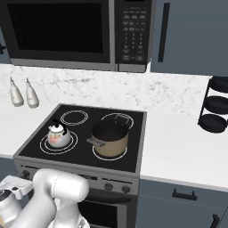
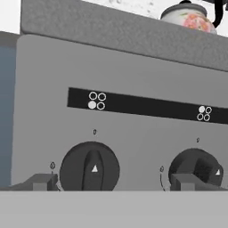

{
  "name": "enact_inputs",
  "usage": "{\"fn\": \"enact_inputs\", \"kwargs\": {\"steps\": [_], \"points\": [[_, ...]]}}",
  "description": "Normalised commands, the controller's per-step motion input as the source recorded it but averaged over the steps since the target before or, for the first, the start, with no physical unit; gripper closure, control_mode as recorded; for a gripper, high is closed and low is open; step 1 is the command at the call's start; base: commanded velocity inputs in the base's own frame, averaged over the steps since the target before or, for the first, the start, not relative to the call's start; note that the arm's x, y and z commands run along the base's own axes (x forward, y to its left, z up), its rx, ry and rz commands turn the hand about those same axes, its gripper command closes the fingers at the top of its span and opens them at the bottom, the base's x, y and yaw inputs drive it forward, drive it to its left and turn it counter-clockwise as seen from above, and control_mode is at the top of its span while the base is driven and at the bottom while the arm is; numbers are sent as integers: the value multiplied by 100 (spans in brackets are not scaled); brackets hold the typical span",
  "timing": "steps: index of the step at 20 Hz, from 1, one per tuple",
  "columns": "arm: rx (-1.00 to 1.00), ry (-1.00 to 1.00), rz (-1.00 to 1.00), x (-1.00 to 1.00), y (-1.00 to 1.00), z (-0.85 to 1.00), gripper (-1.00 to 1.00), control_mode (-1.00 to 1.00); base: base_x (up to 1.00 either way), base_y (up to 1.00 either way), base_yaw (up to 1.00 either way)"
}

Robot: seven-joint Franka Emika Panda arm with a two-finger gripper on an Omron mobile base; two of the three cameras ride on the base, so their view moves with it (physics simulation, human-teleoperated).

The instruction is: Pick the kettle from the counter and place it on a stove burner. Then turn the burner on.

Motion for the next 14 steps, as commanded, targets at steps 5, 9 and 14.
{"fn": "enact_inputs", "kwargs": {"steps": [5,9,14], "points": [[-6,0,13,8,10,-1,-100,-100,0,0,0],[-5,0,12,7,14,0,-100,-100,0,0,0],[0,-2,2,0,0,0,-100,-100,0,0,0]]}}
